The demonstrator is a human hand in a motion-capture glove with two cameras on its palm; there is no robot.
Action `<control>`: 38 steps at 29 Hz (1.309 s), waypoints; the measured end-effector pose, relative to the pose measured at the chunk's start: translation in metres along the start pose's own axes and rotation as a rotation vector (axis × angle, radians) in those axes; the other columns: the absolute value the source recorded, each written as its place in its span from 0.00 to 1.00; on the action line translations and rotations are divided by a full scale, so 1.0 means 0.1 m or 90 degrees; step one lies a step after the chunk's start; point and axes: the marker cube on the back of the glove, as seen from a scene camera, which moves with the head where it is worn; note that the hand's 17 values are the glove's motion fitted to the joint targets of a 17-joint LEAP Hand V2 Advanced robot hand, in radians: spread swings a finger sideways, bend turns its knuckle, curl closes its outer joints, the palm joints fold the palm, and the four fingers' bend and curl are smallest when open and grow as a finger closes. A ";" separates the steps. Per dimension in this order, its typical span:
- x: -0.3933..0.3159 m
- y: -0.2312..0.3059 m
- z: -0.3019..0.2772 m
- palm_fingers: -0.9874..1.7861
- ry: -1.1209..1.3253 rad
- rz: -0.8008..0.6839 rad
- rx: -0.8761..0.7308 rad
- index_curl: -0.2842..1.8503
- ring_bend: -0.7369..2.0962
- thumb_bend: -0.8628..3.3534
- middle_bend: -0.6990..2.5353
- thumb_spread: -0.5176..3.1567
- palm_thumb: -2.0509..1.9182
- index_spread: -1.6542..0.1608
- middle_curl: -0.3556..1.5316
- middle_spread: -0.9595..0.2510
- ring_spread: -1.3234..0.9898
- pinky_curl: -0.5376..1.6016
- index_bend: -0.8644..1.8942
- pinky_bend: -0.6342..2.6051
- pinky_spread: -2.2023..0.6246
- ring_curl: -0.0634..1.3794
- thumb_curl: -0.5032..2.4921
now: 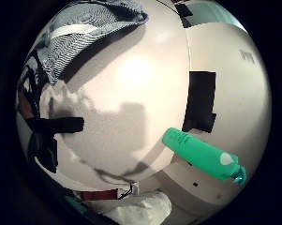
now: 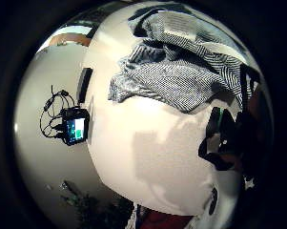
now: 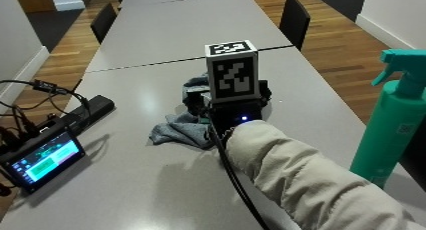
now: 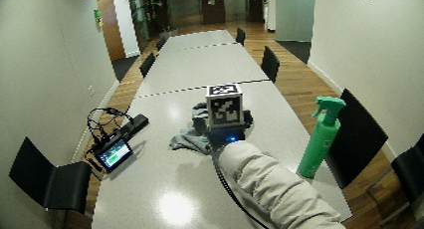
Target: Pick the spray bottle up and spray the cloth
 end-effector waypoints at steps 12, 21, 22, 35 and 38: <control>-0.01 0.03 -0.07 0.87 0.000 -0.006 0.011 0.26 0.55 0.30 0.44 0.29 0.73 0.82 0.34 0.71 0.51 0.41 0.44 0.46 0.72 0.28 0.27; -0.11 0.56 -0.08 0.83 -0.084 -0.124 -0.016 0.29 0.57 0.28 0.46 0.32 0.74 0.80 0.38 0.70 0.51 0.45 0.44 0.48 0.71 0.33 0.29; -0.10 0.74 -0.08 0.83 -0.111 -0.164 -0.011 0.30 0.57 0.27 0.46 0.32 0.74 0.80 0.39 0.70 0.51 0.45 0.44 0.48 0.71 0.33 0.29; 1.44 2.18 -0.01 0.75 -0.354 -0.251 0.374 0.32 0.55 0.25 0.42 0.32 0.76 0.79 0.41 0.70 0.51 0.47 0.38 0.46 0.71 0.36 0.32; 1.90 2.05 0.12 0.76 -0.515 -0.127 0.461 0.32 0.54 0.24 0.41 0.31 0.77 0.78 0.41 0.68 0.50 0.46 0.39 0.43 0.70 0.36 0.32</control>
